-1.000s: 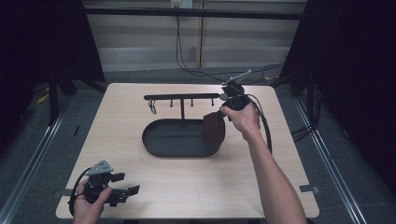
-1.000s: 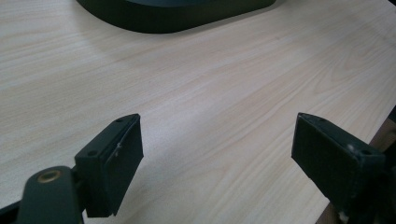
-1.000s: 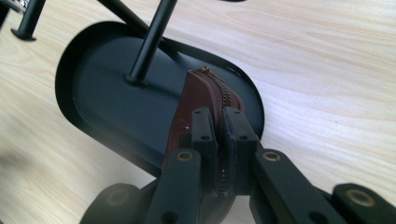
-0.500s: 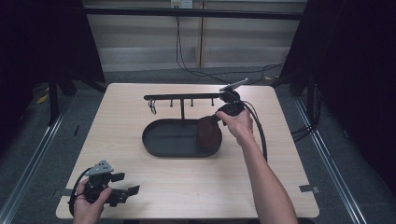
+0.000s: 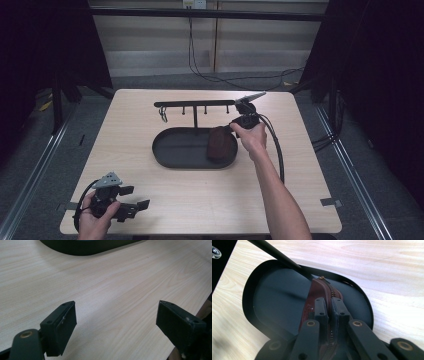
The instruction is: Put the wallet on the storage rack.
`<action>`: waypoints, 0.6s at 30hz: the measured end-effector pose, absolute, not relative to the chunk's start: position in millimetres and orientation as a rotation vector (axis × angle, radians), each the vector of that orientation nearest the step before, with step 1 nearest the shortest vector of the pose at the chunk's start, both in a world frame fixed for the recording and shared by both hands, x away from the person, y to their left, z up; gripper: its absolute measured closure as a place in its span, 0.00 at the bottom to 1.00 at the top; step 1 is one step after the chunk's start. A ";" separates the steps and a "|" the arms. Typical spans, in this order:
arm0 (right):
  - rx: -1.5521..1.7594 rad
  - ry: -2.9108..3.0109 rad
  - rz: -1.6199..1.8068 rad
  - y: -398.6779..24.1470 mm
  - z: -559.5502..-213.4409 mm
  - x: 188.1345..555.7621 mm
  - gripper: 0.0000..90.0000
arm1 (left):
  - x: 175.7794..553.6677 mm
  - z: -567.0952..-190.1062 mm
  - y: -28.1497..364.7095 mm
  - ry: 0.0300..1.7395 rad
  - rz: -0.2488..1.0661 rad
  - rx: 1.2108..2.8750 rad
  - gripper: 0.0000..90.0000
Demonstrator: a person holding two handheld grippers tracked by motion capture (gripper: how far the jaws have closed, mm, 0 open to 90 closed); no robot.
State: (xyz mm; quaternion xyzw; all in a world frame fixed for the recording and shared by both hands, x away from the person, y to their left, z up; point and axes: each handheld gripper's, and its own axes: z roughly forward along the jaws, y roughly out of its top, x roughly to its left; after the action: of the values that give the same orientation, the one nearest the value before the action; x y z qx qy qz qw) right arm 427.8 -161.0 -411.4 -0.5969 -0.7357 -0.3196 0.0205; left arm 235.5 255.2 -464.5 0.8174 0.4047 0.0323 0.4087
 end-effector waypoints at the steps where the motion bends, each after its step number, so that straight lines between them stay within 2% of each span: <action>1: -1.852 -2.277 -0.991 -161.5 -412.7 427.8 0.94 | 235.7 -464.4 255.2 1.020 0.082 2.061 0.18; 10: -1.875 -2.229 -1.010 -165.1 -434.0 427.5 0.92 | 237.5 -464.2 256.2 1.031 0.086 2.061 0.18; 18: -1.898 -2.241 -1.023 -168.9 -438.9 428.7 0.88 | 237.7 -463.6 256.5 1.039 0.088 2.052 0.18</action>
State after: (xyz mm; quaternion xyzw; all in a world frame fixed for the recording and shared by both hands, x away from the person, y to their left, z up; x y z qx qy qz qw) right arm 428.7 -168.9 -438.9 -0.6103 -0.7206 -0.3288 0.0160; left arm 237.7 256.5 -463.6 0.8141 0.4121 0.0348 0.4076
